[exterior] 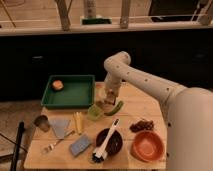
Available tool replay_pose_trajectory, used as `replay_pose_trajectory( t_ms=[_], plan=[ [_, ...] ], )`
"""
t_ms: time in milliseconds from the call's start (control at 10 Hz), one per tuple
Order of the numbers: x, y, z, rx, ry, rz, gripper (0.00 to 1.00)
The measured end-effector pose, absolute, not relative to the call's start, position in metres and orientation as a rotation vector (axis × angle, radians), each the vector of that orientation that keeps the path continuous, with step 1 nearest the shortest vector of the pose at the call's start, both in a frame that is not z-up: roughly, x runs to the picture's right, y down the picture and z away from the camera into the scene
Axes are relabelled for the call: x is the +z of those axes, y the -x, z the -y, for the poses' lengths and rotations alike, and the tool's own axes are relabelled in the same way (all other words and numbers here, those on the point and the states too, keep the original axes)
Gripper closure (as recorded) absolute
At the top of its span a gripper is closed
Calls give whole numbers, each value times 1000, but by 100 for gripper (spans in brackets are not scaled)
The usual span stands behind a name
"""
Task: Place eraser in paper cup
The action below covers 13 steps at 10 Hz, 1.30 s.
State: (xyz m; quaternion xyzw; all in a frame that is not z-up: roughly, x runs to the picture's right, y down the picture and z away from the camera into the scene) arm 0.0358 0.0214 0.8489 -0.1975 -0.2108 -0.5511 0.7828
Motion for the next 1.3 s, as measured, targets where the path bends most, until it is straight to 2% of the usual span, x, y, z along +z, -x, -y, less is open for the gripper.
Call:
replay_pose_trajectory(
  t_ms=[400,1300],
  plan=[
    [839,-26,-14,-1232,442,470,100],
    [850,-7,-5,-1292,494,517,100]
  ],
)
